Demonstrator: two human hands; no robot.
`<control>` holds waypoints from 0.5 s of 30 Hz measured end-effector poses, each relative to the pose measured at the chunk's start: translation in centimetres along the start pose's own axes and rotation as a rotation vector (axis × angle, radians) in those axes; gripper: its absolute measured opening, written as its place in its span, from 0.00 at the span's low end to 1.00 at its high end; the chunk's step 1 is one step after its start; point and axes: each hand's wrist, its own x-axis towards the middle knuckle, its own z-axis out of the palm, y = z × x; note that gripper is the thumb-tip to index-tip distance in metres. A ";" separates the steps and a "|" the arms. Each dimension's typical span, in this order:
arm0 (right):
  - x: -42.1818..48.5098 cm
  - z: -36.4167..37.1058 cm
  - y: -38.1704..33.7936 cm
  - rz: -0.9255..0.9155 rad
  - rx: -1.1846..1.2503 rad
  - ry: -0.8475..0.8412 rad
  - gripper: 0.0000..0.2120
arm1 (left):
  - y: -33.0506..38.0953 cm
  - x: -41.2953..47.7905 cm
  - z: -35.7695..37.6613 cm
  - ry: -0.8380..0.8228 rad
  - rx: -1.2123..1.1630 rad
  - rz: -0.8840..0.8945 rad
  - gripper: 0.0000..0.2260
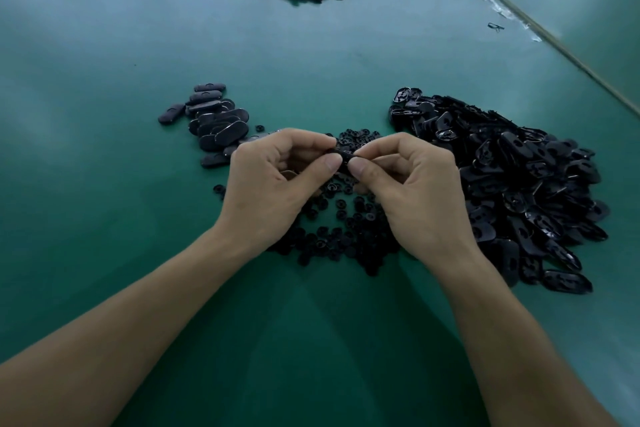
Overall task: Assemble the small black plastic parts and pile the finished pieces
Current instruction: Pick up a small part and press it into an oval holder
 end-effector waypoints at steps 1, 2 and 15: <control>0.0 0.0 0.0 0.005 0.024 -0.004 0.05 | 0.0 0.0 0.0 -0.003 -0.002 -0.004 0.07; 0.0 0.0 -0.1 0.006 0.041 -0.009 0.05 | 0.0 0.0 -0.1 -0.002 0.000 -0.003 0.07; -0.8 1.7 0.0 -0.132 -0.731 -0.134 0.13 | 0.1 0.0 -0.3 0.196 0.155 0.127 0.09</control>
